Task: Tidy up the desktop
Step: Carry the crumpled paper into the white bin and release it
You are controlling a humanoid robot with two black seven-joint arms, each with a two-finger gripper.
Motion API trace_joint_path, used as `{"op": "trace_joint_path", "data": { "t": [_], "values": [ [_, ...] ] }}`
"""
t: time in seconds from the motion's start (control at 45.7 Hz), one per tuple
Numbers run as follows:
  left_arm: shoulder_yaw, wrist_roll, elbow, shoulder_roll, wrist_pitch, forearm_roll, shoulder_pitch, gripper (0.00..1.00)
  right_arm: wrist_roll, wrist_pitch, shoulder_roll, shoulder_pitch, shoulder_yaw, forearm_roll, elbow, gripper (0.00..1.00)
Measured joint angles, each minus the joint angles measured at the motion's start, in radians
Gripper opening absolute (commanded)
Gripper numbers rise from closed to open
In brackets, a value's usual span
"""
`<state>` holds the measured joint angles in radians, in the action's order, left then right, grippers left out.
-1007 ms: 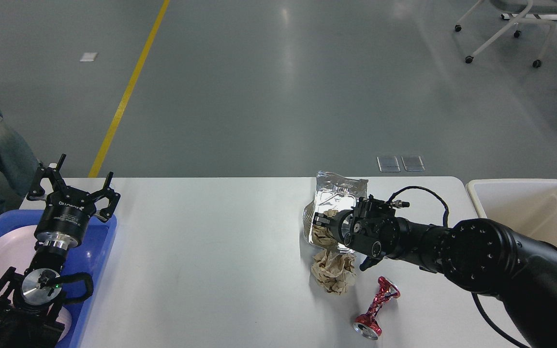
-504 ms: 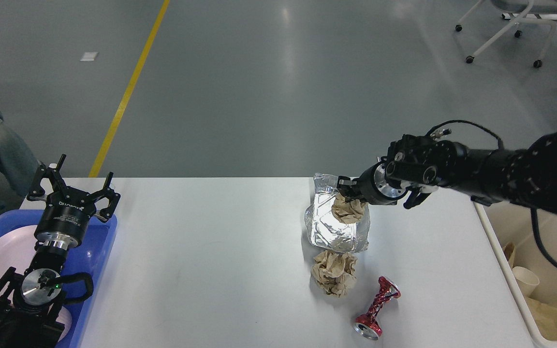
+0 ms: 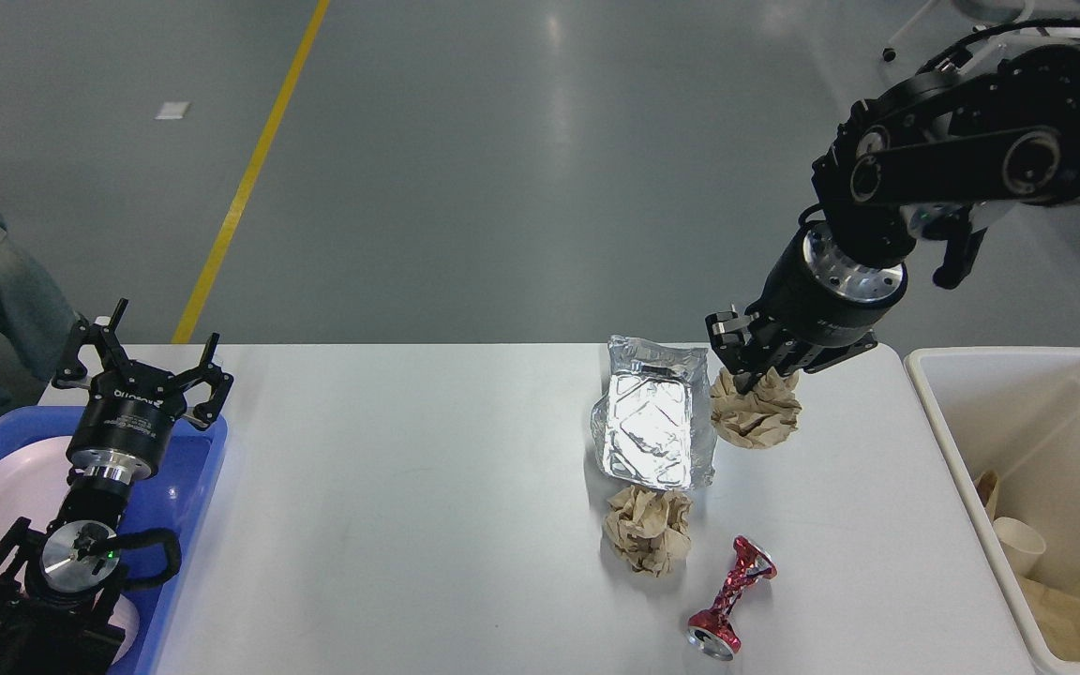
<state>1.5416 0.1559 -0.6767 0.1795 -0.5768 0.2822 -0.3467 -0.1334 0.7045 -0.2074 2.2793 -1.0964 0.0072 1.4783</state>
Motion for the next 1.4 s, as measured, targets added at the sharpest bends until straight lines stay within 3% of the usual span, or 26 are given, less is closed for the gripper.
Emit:
{"op": "trace_joint_path", "data": {
  "t": [0.285,0.416,0.613,1.007,1.292,1.402],
  "values": [
    [0.000,0.000,0.000,0.000,0.000,0.000,0.000,0.96,-0.002,0.008,-0.026,0.141,-0.101,0.043,0.132,0.00],
    [0.000,0.001,0.000,0.000,0.000,0.000,0.000,0.96,-0.002,-0.062,-0.059,0.123,-0.198,0.090,0.129,0.00],
    [0.000,0.001,0.000,0.000,0.000,0.000,0.000,0.96,-0.002,-0.173,-0.221,-0.026,-0.324,0.071,0.072,0.00],
    [0.000,0.001,0.001,0.000,0.000,0.000,0.001,0.96,-0.003,-0.191,-0.477,-0.588,-0.235,0.026,-0.438,0.00],
    [0.000,0.001,0.001,0.000,0.000,0.000,0.001,0.96,-0.001,-0.209,-0.471,-1.125,0.130,0.027,-0.914,0.00],
    [0.000,0.001,0.000,0.000,0.000,0.000,0.000,0.96,-0.003,-0.261,-0.420,-1.297,0.253,0.024,-1.072,0.00]
  ]
}}
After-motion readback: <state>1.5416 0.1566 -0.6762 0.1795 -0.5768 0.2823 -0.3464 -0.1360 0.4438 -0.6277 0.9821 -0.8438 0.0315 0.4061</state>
